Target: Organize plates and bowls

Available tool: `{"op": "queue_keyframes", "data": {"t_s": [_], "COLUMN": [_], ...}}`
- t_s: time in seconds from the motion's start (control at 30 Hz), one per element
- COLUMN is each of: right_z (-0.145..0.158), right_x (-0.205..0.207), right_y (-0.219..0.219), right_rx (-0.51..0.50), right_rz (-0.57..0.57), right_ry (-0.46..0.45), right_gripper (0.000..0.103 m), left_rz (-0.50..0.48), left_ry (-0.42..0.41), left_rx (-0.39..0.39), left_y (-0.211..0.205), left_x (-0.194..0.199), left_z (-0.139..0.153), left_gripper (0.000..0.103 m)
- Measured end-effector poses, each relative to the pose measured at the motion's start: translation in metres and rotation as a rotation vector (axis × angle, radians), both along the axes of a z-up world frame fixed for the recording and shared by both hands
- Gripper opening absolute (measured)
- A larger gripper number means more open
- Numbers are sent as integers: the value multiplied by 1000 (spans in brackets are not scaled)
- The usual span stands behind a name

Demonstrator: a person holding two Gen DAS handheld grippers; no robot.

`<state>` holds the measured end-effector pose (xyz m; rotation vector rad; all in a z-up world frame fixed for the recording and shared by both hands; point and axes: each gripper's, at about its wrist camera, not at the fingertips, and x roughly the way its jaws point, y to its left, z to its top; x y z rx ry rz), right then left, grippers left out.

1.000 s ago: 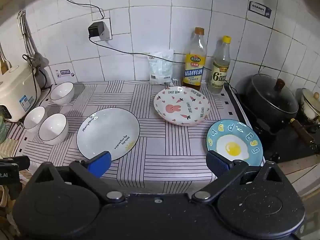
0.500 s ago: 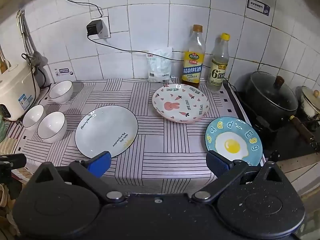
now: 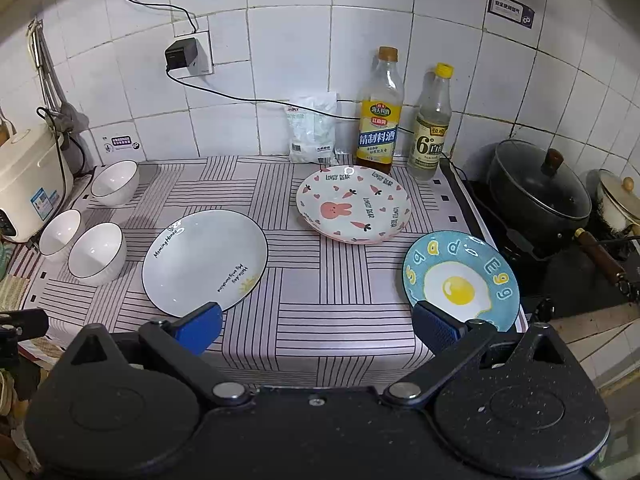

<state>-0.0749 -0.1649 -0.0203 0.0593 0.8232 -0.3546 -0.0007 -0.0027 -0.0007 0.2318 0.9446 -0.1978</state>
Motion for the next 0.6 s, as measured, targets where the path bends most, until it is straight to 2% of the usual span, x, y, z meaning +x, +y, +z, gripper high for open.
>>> {"op": "queue_keyframes", "data": {"t_s": [0.6], "right_z": [-6], "right_x": [2], "right_y": [-3], "right_rx": [-5], "right_rz": [-16], "right_ry": [14], "right_gripper": [103], "left_rz": [-37], "left_ry": [11], "left_rx": [-9], "left_y": [-9], "left_x": [-5], "left_z": [-2], "left_gripper": [102]}}
